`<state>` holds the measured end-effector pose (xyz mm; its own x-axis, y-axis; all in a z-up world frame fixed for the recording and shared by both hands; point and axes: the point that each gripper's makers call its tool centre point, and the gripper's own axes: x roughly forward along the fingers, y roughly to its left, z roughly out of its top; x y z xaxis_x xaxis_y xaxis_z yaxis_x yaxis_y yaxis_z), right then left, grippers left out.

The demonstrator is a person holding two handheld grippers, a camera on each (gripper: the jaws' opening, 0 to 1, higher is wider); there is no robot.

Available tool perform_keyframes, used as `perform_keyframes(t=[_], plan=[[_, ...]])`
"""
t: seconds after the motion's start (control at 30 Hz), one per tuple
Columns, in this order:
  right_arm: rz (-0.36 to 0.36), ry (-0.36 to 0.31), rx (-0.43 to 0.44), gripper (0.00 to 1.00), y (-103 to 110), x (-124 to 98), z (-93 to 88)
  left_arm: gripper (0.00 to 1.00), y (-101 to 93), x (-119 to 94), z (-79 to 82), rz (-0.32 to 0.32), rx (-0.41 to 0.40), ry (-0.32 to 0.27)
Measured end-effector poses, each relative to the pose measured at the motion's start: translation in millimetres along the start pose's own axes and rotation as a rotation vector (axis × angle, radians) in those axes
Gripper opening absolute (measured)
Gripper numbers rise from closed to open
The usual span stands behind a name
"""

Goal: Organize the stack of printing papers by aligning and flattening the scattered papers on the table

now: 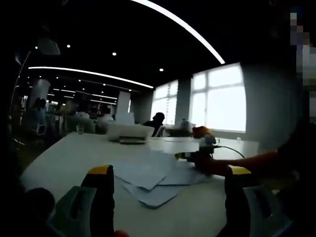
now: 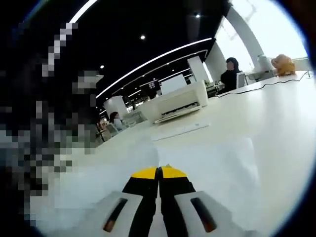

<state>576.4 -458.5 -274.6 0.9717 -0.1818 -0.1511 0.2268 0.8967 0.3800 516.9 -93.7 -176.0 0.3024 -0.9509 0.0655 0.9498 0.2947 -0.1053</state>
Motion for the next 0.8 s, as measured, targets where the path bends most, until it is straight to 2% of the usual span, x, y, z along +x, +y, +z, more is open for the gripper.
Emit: perform_keyframes(t=[0.1, 0.13, 0.5, 0.63, 0.8], plan=[[0.002, -0.005, 0.003, 0.0, 0, 1, 1.2, 0.95, -0.5, -1, 0.5, 0.001, 0.003, 0.001], [-0.004, -0.01, 0.049, 0.0, 1, 1, 2.5, 0.95, -0.6, -1, 1.1, 0.002, 0.006, 0.001], [-0.002, -0.021, 0.034, 0.0, 0, 5, 5.5, 0.96, 0.7, -3, 8.2, 0.005, 0.019, -0.004], [0.031, -0.022, 0.005, 0.0, 7, 4, 5.8, 0.96, 1.9, -3, 10.3, 0.006, 0.023, -0.005], [0.05, -0.047, 0.012, 0.0, 9, 3, 10.6, 0.96, 4.5, -6, 12.5, 0.013, 0.026, -0.009]])
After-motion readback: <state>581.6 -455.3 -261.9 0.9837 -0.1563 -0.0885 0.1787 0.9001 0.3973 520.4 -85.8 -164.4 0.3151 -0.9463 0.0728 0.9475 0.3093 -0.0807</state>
